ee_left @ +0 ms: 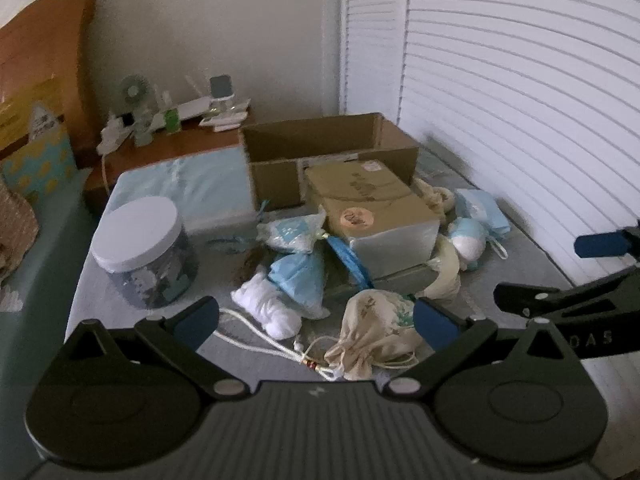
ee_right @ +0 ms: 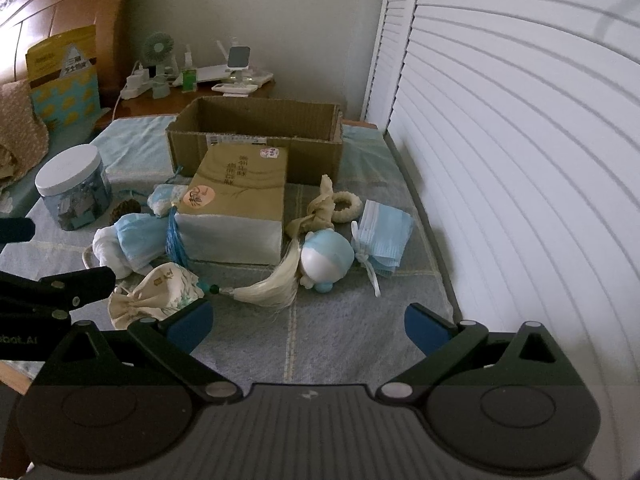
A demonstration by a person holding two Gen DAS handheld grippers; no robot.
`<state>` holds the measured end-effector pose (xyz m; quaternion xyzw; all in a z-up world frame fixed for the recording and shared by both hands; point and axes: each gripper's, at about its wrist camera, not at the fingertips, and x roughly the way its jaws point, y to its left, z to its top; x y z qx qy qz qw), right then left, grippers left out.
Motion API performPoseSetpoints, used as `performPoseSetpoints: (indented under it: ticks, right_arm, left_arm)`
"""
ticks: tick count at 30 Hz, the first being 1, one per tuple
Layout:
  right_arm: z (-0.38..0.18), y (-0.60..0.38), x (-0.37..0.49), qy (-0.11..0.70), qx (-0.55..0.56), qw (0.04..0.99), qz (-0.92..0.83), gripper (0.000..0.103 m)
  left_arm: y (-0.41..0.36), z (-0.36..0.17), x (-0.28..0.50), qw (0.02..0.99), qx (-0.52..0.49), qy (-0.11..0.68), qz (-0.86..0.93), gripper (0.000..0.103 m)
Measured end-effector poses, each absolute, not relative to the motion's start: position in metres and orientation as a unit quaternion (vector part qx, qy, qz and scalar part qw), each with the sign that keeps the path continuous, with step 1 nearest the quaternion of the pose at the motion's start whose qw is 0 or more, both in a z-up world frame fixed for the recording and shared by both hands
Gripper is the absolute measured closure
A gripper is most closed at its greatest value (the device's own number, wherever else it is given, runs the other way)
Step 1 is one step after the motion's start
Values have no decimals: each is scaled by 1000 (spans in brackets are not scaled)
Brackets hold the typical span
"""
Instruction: Organize soft objects
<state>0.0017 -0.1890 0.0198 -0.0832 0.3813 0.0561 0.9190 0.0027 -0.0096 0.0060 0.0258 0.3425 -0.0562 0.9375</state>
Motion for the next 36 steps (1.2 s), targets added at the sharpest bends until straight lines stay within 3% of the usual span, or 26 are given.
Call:
performPoseSetpoints:
  ticks: [18,29,36]
  right_arm:
    - [-5,-196,12,384,-96,914,87,0]
    - [-21,-210,24,403,-87,907,84,0]
    - [-23,-212,31,402,-82,908,86,0]
  left_arm:
    - [-21,-26,13,926,80,339,-143,4]
    - [-42,-49,33,904,136,357,-193,27]
    - [-44,-59,38,896,135,371,-203,31]
